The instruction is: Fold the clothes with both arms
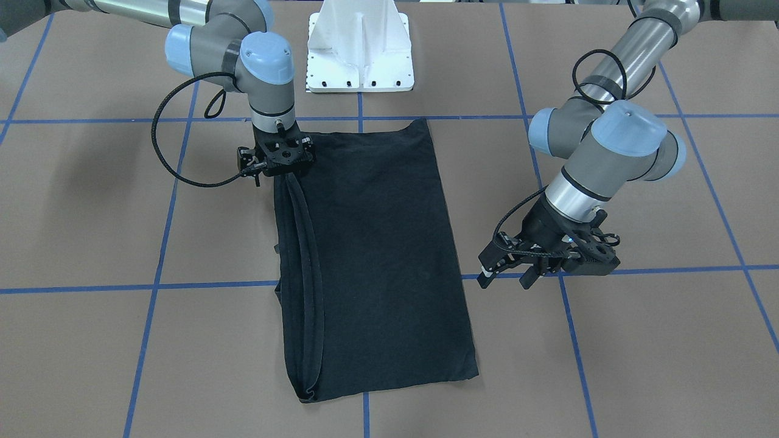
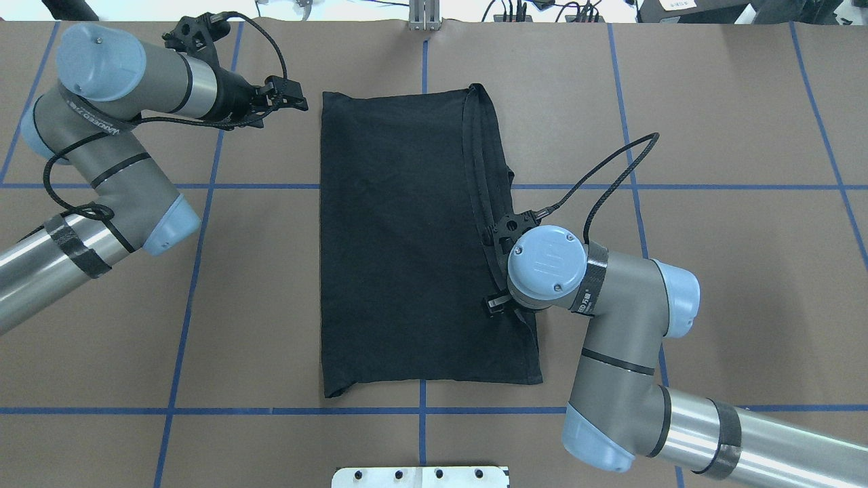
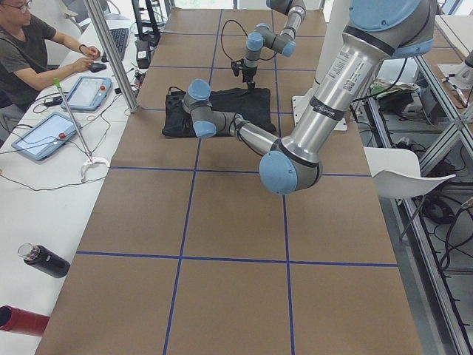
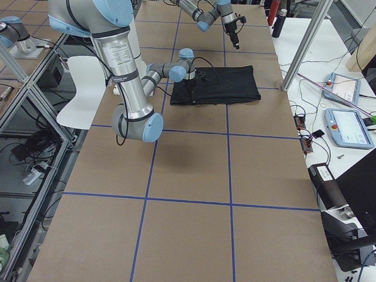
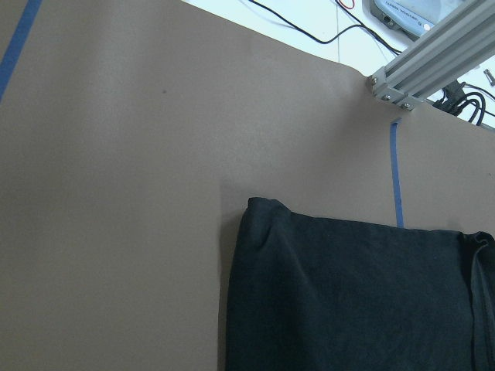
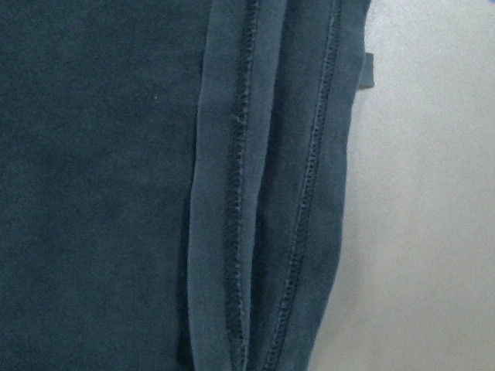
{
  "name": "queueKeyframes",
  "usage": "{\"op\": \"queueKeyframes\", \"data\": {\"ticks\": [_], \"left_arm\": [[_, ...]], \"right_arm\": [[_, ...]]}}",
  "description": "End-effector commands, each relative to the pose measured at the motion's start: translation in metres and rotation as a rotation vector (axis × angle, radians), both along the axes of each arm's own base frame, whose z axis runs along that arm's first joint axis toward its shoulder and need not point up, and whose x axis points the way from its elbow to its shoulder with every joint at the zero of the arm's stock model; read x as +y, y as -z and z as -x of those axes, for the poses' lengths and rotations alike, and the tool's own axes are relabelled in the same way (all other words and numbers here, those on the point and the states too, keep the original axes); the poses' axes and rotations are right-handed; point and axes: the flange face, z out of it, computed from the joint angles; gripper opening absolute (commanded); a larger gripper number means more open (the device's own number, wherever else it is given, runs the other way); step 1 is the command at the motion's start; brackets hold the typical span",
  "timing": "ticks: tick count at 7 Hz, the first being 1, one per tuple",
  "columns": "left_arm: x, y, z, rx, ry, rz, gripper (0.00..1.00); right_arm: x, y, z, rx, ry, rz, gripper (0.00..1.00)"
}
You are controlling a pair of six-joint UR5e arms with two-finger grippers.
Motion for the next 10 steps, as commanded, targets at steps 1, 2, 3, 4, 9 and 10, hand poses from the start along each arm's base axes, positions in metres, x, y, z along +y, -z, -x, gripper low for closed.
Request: {"op": "queueKeyframes", "data": {"ticks": [1, 2, 3, 4, 9, 10], "left_arm": [[0.0, 0.0, -0.001, 0.0, 0.0, 0.002, 1.0], [0.001, 0.001, -0.001, 0.002, -0.001, 0.001, 1.0], [0.003, 0.001, -0.004, 0.004, -0.004, 0.008, 1.0], [0.004, 0.002, -0.004, 0.007, -0.004, 0.012, 1.0], [0.008, 0.004, -0.01, 0.009, -0.011, 0.012, 1.0], [0.007, 0.005, -0.01, 0.01, -0.011, 0.011, 1.0]], "right_arm": [[-0.002, -0.004, 0.003, 0.01, -0.001, 0.0, 1.0], [-0.002, -0.004, 0.002, 0.01, -0.003, 0.002, 1.0], [-0.004, -0.007, 0.0, 0.015, -0.006, 0.002, 1.0], [-0.008, -0.008, -0.002, 0.018, -0.012, 0.005, 1.0], [-0.036, -0.036, -0.032, 0.051, -0.065, 0.035, 1.0], [-0.038, -0.034, -0.035, 0.036, -0.057, 0.055, 1.0]]}}
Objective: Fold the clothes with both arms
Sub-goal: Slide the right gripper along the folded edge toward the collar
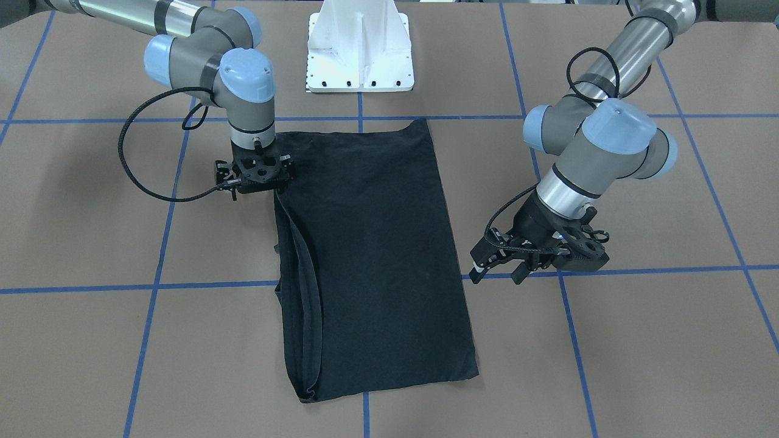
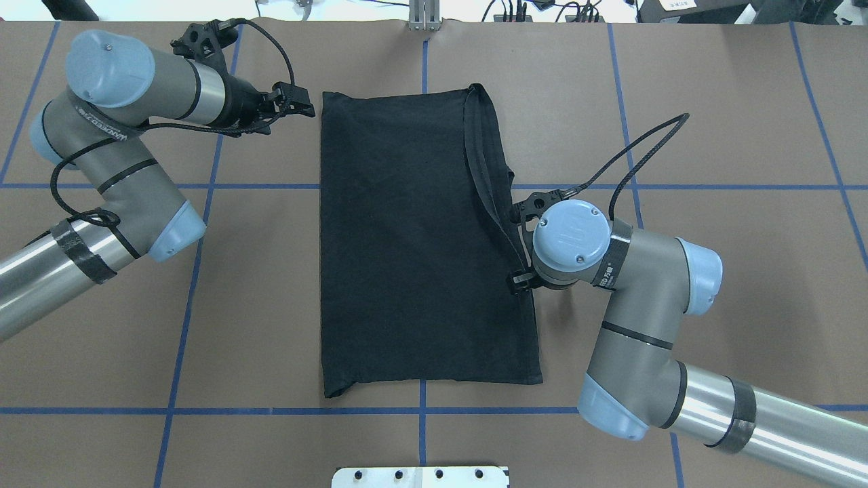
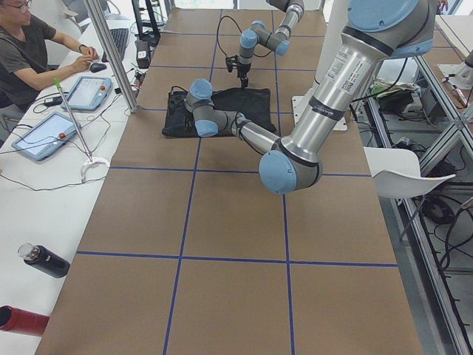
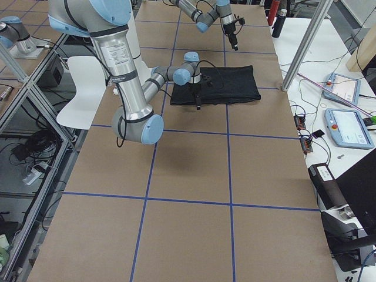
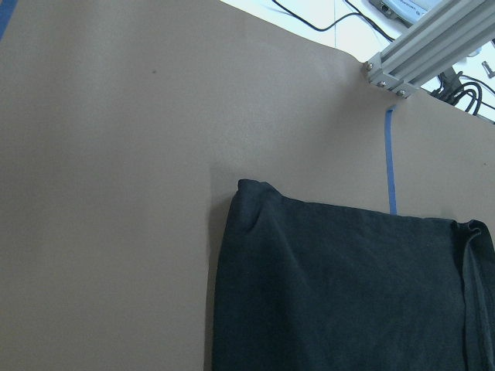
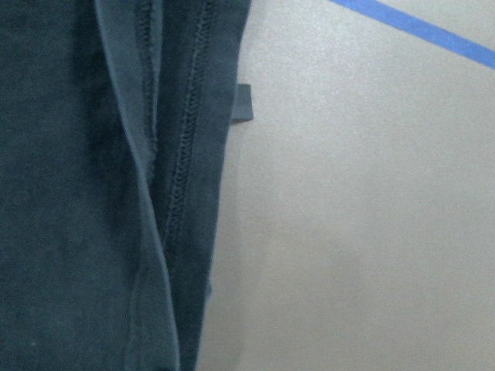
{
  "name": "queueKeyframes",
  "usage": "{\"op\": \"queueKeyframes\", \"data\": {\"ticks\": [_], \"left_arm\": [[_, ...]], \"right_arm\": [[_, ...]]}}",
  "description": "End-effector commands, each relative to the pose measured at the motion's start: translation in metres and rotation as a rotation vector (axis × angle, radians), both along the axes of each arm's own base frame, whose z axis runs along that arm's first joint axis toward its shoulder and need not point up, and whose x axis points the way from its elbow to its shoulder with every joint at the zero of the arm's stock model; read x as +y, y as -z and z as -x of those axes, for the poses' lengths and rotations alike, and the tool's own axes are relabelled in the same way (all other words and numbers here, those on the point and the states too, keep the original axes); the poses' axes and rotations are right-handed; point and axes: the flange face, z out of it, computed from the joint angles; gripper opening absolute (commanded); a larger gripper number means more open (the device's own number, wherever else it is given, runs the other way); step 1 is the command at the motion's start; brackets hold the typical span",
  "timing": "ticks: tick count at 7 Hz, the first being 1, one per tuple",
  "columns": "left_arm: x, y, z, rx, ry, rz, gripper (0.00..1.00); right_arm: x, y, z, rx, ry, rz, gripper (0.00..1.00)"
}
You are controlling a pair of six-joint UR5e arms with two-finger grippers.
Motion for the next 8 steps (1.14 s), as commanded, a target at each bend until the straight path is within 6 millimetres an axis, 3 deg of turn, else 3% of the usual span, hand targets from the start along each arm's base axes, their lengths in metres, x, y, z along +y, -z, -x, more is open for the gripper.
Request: {"op": "queueKeyframes", "data": {"ticks": [1, 4, 5, 7, 8], "left_arm": [[0.0, 0.0, -0.001, 0.001, 0.0, 0.0, 1.0], [0.0, -0.002, -0.001, -0.002, -0.002, 0.0, 1.0], [0.0, -0.004, -0.001, -0.005, -0.001, 0.001, 1.0], [0.0, -0.006, -0.001, -0.006, -0.003, -0.004, 1.0], [-0.001, -0.008, -0.002, -0.009, -0.003, -0.003, 1.0]], "right_arm": [[-0.004, 0.003, -0.005, -0.021, 0.004, 0.025, 1.0], [-0.012, 0.037, -0.001, -0.066, -0.004, -0.004, 1.0], [-0.02, 0.06, 0.001, -0.095, -0.012, -0.023, 1.0], [-0.053, 0.078, 0.029, -0.076, -0.037, -0.019, 1.0], [-0.064, 0.072, 0.033, -0.052, -0.033, -0.026, 1.0]]}}
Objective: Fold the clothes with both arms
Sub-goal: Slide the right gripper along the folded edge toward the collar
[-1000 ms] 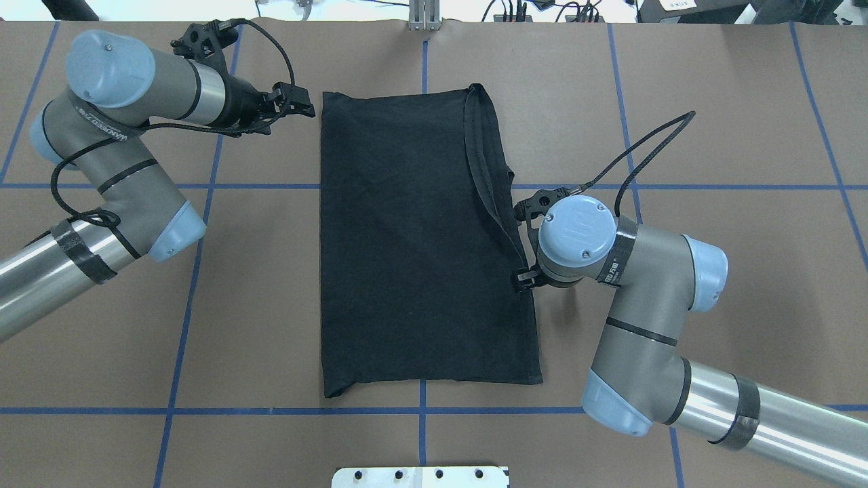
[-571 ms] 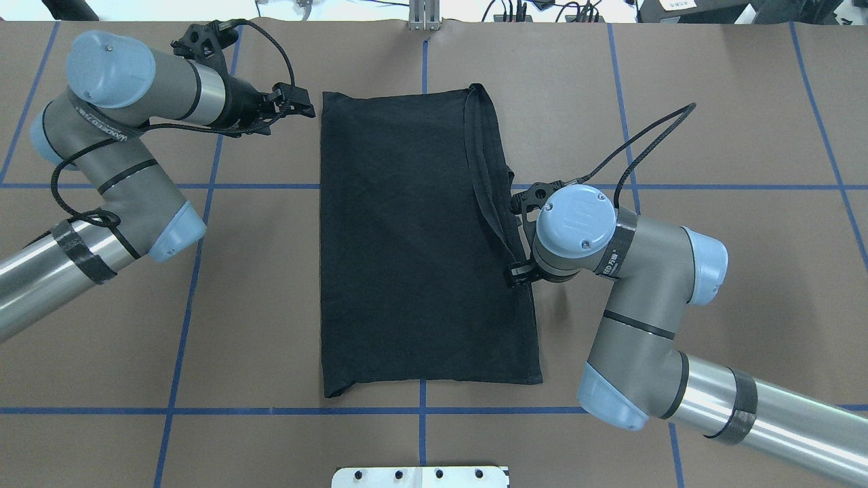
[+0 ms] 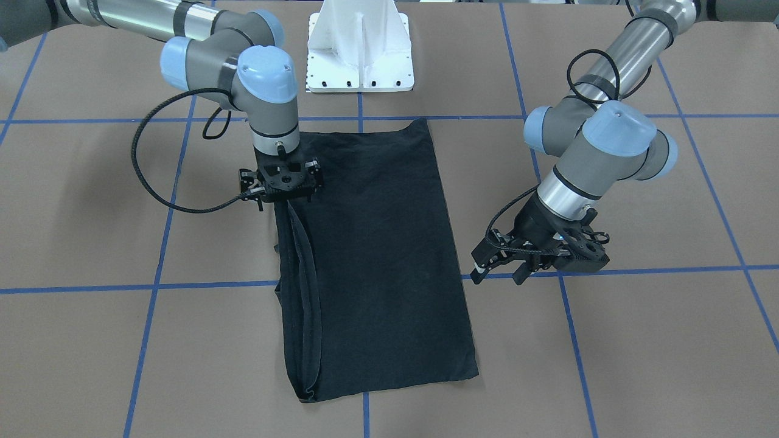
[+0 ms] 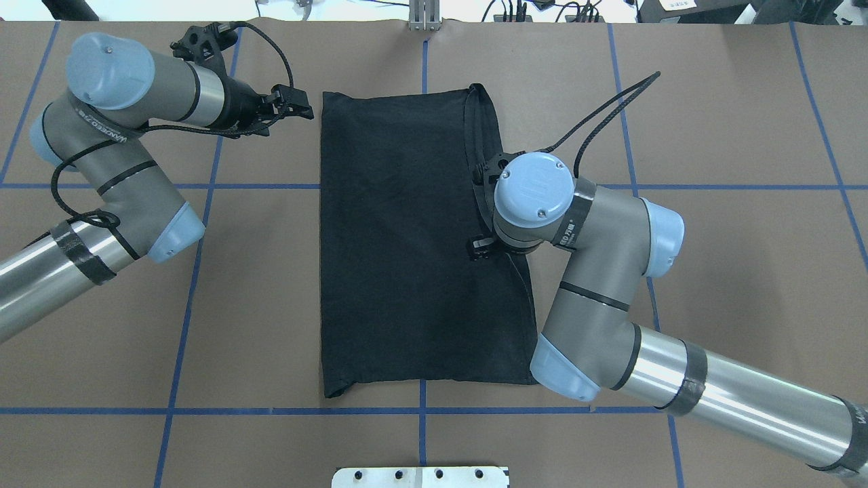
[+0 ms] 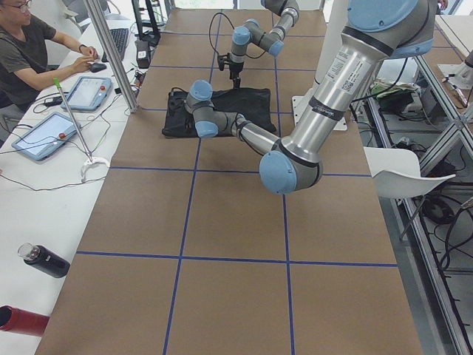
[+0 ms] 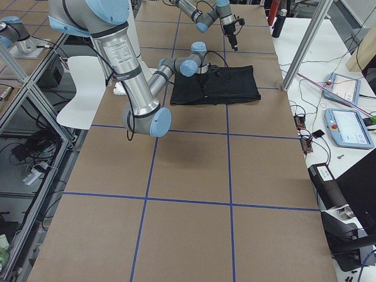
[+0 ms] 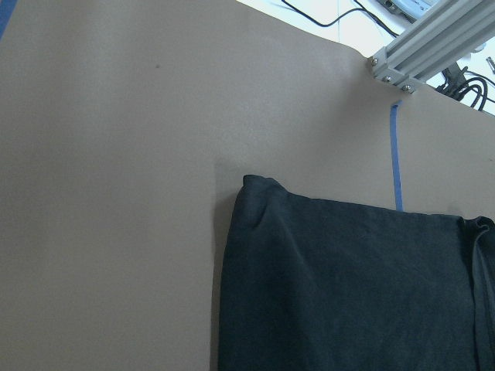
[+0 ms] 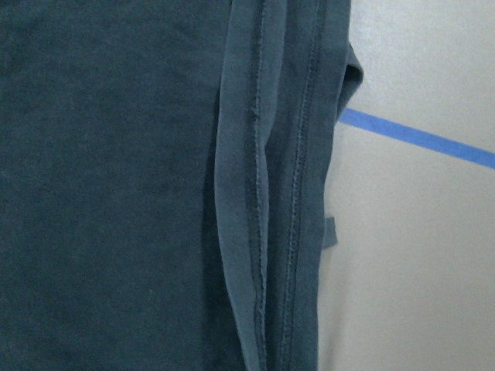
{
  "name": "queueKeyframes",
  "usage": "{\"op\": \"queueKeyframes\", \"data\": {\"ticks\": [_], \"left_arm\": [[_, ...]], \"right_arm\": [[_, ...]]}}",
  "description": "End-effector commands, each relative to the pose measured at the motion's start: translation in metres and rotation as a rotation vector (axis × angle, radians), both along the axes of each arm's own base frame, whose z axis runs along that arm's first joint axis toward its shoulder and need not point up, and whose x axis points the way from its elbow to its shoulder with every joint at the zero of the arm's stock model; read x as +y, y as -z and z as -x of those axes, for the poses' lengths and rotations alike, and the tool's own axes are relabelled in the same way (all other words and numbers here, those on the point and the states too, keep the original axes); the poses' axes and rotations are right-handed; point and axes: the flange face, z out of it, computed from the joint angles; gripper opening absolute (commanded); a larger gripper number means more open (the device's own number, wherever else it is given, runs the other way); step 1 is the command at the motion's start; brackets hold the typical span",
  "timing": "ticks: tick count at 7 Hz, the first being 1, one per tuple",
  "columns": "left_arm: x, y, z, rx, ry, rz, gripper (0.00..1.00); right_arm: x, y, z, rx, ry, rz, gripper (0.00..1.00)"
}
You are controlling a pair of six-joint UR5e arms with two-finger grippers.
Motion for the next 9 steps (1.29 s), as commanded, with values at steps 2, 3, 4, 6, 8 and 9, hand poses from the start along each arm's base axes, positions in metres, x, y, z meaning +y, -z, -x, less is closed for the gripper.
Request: {"op": "queueKeyframes", "data": {"ticks": [2, 3, 4, 6, 8, 9], "left_arm": [[-0.001, -0.001, -0.001, -0.001, -0.002, -0.002, 1.0], [-0.001, -0.001, -0.001, -0.001, -0.002, -0.002, 1.0], [-0.001, -0.001, -0.001, -0.001, 0.0, -0.002, 1.0], [0.0, 0.0, -0.002, 0.002, -0.002, 0.002, 1.0], [0.005, 0.002, -0.009, 0.006, -0.012, 0.0, 1.0], [0.005, 0.004, -0.009, 0.008, -0.011, 0.001, 1.0]], "right_arm": [[-0.04, -0.028, 0.028, 0.002, -0.022, -0.045, 1.0], [-0.046, -0.033, 0.027, -0.004, -0.028, -0.048, 1.0], [-0.046, -0.034, 0.028, -0.002, -0.025, -0.046, 1.0], [-0.053, -0.037, 0.019, -0.004, -0.03, -0.035, 1.0], [-0.066, -0.045, 0.004, -0.001, -0.014, -0.032, 1.0], [-0.065, -0.054, 0.002, 0.006, -0.008, -0.031, 1.0]]}}
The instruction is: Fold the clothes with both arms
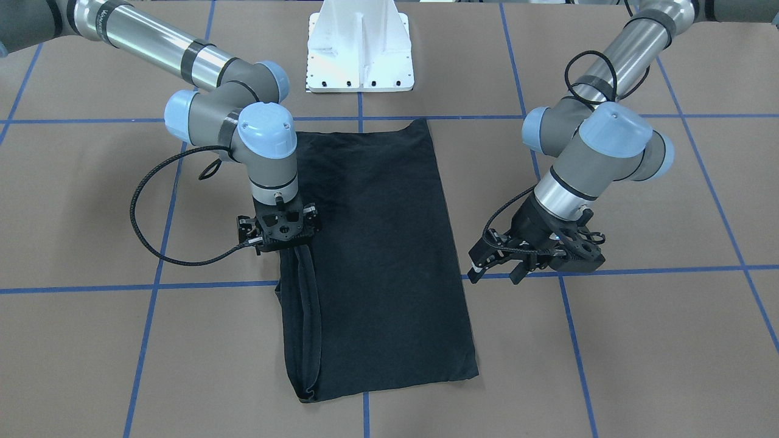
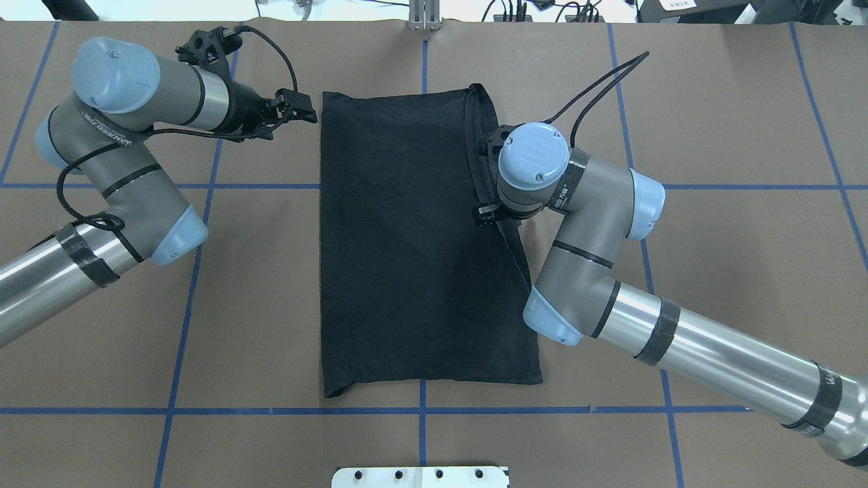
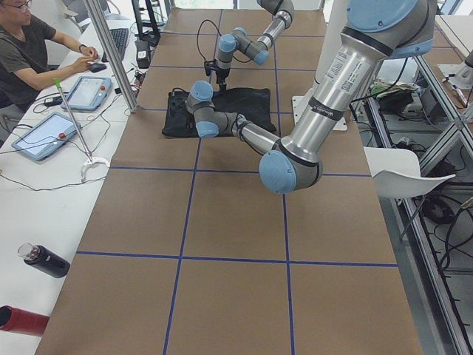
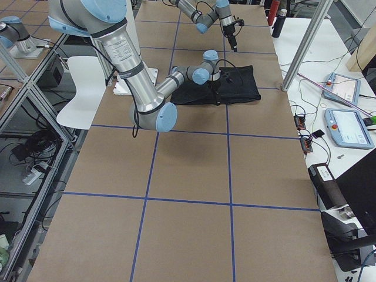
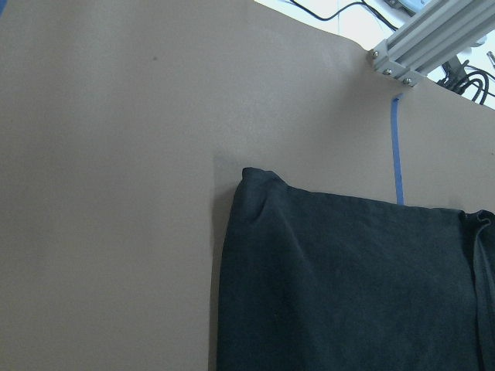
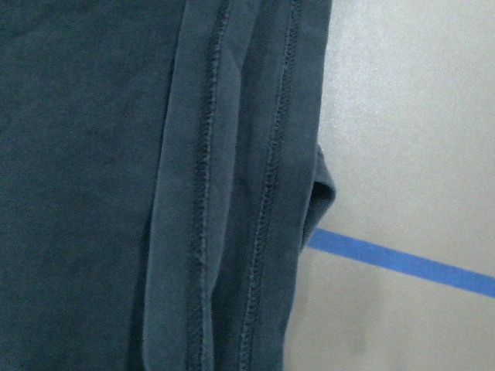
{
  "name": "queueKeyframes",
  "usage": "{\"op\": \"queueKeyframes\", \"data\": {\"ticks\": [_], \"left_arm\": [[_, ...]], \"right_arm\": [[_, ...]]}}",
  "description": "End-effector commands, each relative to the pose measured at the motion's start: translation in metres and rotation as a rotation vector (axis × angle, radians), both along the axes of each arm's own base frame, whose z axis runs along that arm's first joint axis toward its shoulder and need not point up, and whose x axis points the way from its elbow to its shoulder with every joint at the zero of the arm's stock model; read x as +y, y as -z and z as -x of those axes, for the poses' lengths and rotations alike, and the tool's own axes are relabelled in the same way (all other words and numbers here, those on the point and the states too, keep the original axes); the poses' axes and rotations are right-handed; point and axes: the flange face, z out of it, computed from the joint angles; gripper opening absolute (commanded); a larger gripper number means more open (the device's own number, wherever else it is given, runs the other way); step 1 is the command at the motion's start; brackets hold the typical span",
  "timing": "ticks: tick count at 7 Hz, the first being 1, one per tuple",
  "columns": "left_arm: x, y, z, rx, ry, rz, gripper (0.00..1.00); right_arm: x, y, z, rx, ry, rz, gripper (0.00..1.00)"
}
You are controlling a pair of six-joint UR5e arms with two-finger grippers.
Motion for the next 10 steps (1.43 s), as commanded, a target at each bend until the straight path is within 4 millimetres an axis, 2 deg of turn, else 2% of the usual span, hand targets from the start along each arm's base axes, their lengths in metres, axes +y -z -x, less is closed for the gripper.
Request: {"op": "queueKeyframes", "data": {"ticks": [1, 2, 4, 7, 8, 10], "left_arm": [[0.001, 0.002, -0.003, 0.002, -0.003, 0.0, 1.0], [0.001, 0.003, -0.003, 0.002, -0.004, -0.001, 1.0], [0.001, 0.006, -0.003, 0.004, -0.003, -0.002, 1.0], [0.002, 0.01, -0.003, 0.006, -0.005, -0.005, 1.0], [0.004, 0.017, 0.001, 0.017, -0.004, -0.018, 1.0], [0.013, 0.034, 0.009, 0.044, -0.004, -0.048, 1.0]], "right_arm": [[-0.007, -0.012, -0.011, 0.013, 0.007, -0.001, 1.0], [-0.013, -0.025, -0.021, 0.027, 0.011, -0.006, 1.0], [-0.027, -0.03, -0.038, 0.034, 0.018, -0.014, 1.0], [-0.038, -0.002, -0.046, -0.02, 0.019, -0.014, 1.0], [-0.043, 0.012, -0.045, -0.034, 0.009, -0.023, 1.0], [-0.049, 0.018, -0.044, -0.047, -0.001, -0.03, 1.0]]}}
